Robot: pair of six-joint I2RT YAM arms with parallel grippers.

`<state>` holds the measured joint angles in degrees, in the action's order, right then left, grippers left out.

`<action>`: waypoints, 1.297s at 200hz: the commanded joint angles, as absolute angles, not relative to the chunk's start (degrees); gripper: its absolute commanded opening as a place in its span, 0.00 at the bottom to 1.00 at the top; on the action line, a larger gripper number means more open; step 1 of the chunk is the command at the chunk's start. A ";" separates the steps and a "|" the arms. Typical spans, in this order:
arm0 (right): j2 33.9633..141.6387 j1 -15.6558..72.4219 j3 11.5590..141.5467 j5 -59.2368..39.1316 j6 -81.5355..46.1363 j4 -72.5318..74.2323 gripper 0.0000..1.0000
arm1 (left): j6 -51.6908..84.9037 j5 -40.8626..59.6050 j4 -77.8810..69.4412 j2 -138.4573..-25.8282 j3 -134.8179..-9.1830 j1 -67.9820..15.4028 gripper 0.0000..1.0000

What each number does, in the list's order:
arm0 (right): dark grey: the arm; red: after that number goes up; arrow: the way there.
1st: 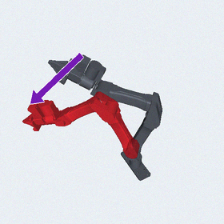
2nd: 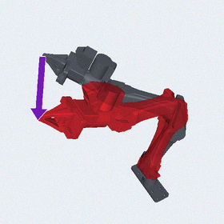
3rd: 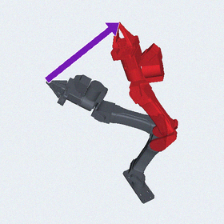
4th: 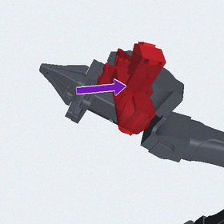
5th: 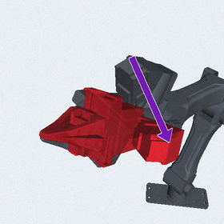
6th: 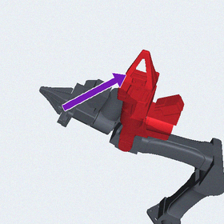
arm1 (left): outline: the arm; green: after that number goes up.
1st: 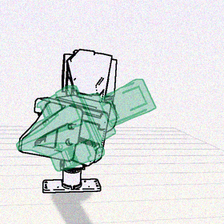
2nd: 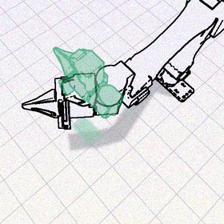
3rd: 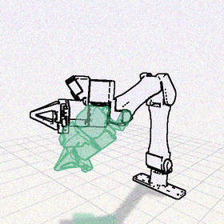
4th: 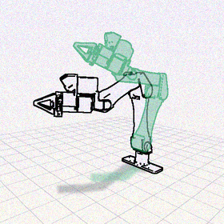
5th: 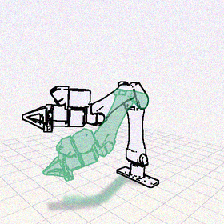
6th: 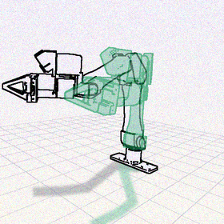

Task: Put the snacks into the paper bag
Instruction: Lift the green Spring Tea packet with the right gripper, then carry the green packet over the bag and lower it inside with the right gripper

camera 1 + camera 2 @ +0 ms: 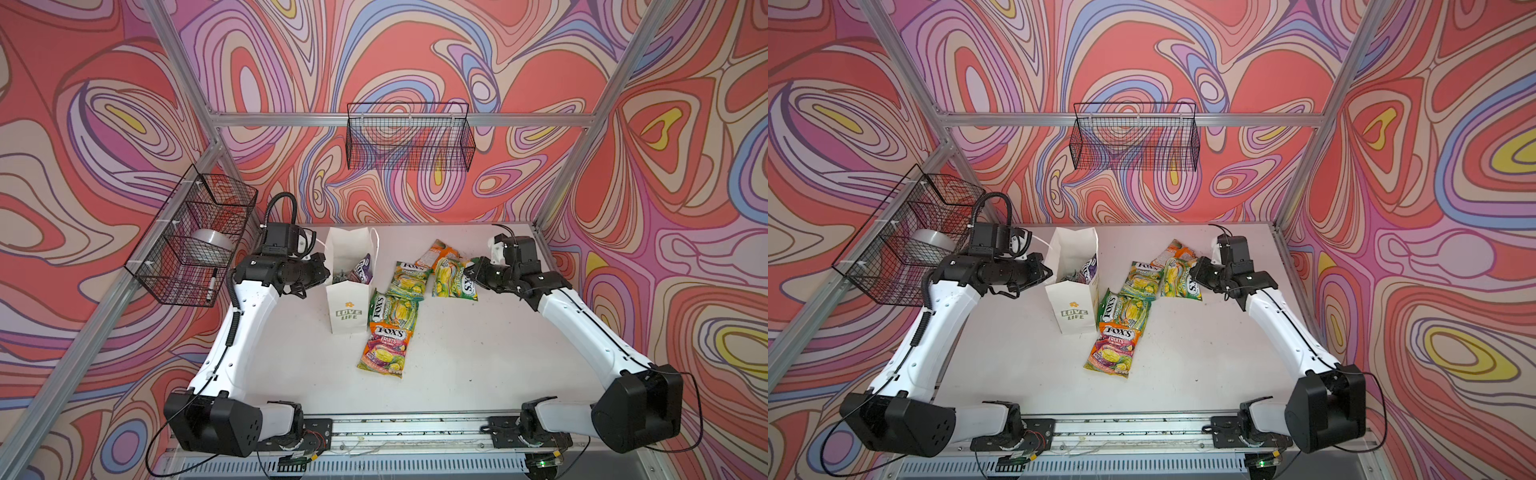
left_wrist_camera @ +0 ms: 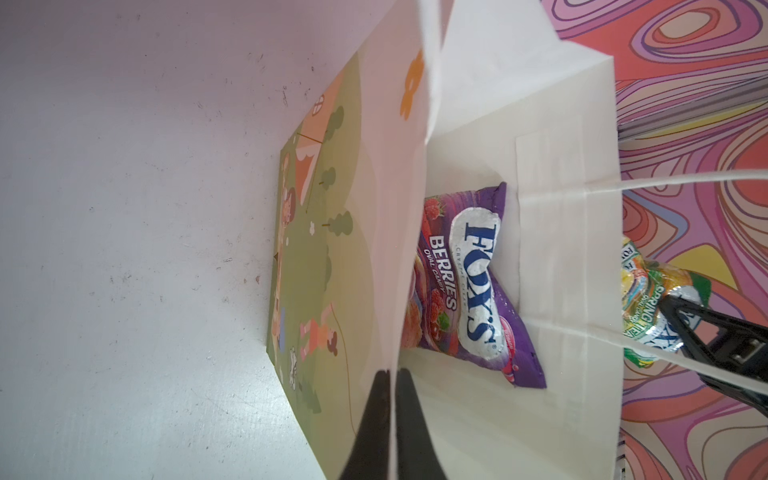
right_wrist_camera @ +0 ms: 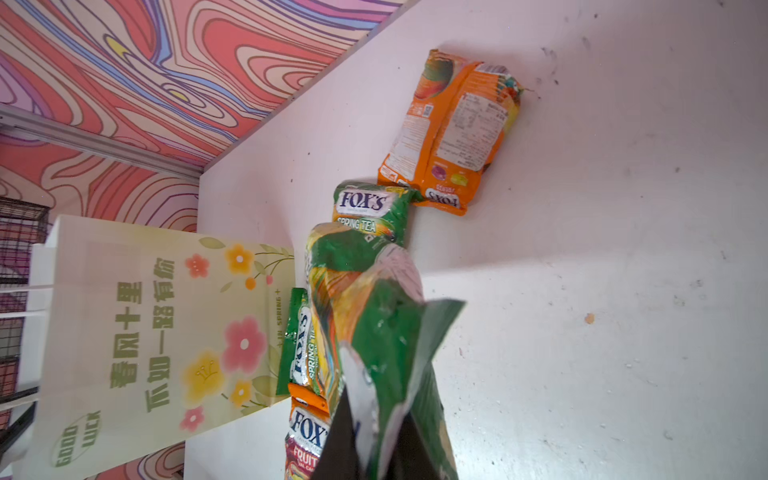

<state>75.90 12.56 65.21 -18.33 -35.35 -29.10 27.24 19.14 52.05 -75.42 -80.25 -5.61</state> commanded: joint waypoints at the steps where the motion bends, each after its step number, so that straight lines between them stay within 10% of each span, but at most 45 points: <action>1: 73.56 15.07 70.42 -18.65 -36.09 -29.47 0.00 | 27.21 20.38 51.21 -73.92 -80.15 -5.37 0.00; 259: 111.63 48.92 131.88 1.76 -26.85 -43.76 0.00 | 27.32 21.18 50.80 -72.95 -79.72 -5.35 0.00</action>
